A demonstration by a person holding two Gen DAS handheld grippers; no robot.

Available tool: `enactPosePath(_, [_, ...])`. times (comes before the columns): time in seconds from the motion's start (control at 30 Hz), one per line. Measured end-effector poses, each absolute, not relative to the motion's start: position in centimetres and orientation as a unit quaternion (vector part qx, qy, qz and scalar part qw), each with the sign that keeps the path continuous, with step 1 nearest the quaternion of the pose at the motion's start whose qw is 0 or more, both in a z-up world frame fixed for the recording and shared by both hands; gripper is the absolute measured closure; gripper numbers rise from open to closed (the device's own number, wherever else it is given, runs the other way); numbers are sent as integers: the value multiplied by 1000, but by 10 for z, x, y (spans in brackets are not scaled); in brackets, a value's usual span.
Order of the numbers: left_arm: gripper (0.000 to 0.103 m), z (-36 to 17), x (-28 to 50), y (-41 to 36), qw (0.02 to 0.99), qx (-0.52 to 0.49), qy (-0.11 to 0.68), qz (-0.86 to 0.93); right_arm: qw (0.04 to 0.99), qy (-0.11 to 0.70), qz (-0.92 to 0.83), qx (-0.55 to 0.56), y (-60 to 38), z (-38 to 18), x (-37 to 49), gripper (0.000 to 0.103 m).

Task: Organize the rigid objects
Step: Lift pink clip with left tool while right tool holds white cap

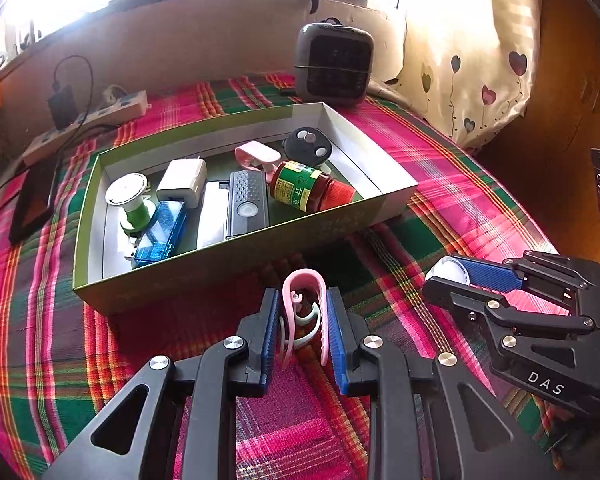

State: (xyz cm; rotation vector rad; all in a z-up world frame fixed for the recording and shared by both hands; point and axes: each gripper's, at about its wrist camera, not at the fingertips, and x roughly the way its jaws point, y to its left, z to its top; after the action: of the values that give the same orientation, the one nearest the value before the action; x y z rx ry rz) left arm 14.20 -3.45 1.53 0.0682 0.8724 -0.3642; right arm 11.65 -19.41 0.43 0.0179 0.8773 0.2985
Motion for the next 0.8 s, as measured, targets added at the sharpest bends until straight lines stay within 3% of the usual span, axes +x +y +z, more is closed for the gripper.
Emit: enactPosePath(0.8, [81,22,123,-7,903,28,404,-145,889,424,171,-8,-163,5,115,75])
